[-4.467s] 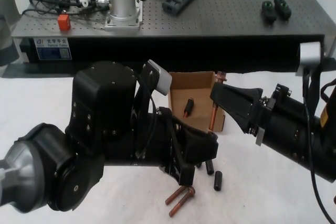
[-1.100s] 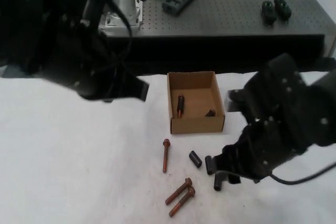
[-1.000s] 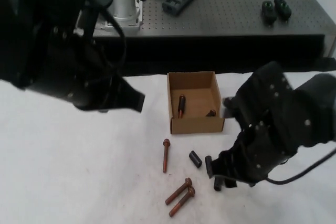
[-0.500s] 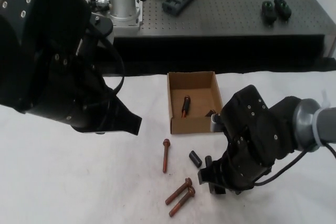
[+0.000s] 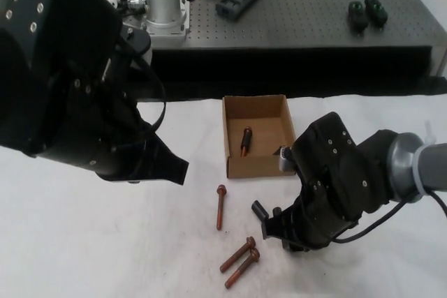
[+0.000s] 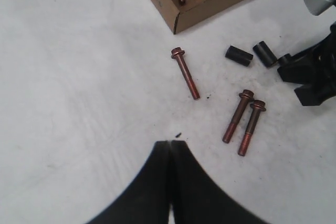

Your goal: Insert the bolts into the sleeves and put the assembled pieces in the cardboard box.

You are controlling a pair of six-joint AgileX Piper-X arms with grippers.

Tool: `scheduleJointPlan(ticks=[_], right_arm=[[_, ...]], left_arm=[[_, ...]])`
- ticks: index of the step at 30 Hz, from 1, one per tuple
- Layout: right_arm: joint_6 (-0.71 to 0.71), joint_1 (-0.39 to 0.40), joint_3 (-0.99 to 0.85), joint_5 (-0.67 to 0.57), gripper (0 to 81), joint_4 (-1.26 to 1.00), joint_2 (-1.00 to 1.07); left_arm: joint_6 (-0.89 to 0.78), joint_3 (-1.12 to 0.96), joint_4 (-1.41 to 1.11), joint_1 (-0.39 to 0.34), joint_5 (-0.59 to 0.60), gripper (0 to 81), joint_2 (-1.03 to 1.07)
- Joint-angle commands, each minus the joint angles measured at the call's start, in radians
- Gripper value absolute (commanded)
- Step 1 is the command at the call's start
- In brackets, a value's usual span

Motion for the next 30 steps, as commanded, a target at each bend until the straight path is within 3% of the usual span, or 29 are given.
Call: scheduleJointPlan(ticks=[1,7,10,12,13,21,24,30], right_arm=[[0.001,-0.001,-0.008,0.0,22.5,-0.011,0.001],[0.001,-0.001,-0.008,-0.002,25.1,0.0,0.035],[-0.023,-0.001,-0.008,-0.002,16.0,0.02,0.037],[-0.039,-0.001,-0.008,-0.002,3.4,0.02,0.027],[-0.04,-0.001,-0.008,-0.002,1.0,0.02,0.019],[-0.041,0.002,0.005,-0.002,1.0,0.1,-0.17],[-0.044,0.002,0.052,-0.002,1.0,0.117,-0.299],[-0.044,0.002,0.169,-0.05,1.0,0.178,-0.573]], left_arm=[[-0.011,0.02,-0.04,-0.002,0.0,0.1,-0.009],[-0.011,0.056,-0.047,-0.002,0.026,0.1,-0.009],[-0.011,0.063,-0.047,-0.002,0.031,0.1,-0.009],[-0.011,0.068,-0.057,-0.002,0.033,0.1,-0.009],[-0.011,0.071,-0.065,-0.002,0.035,0.1,-0.009],[0.046,0.071,-0.111,-0.002,0.151,1.2,0.031],[0.049,0.071,-0.15,-0.002,0.199,7.9,0.068],[0.049,0.071,-0.252,-0.002,0.269,32.4,0.175]])
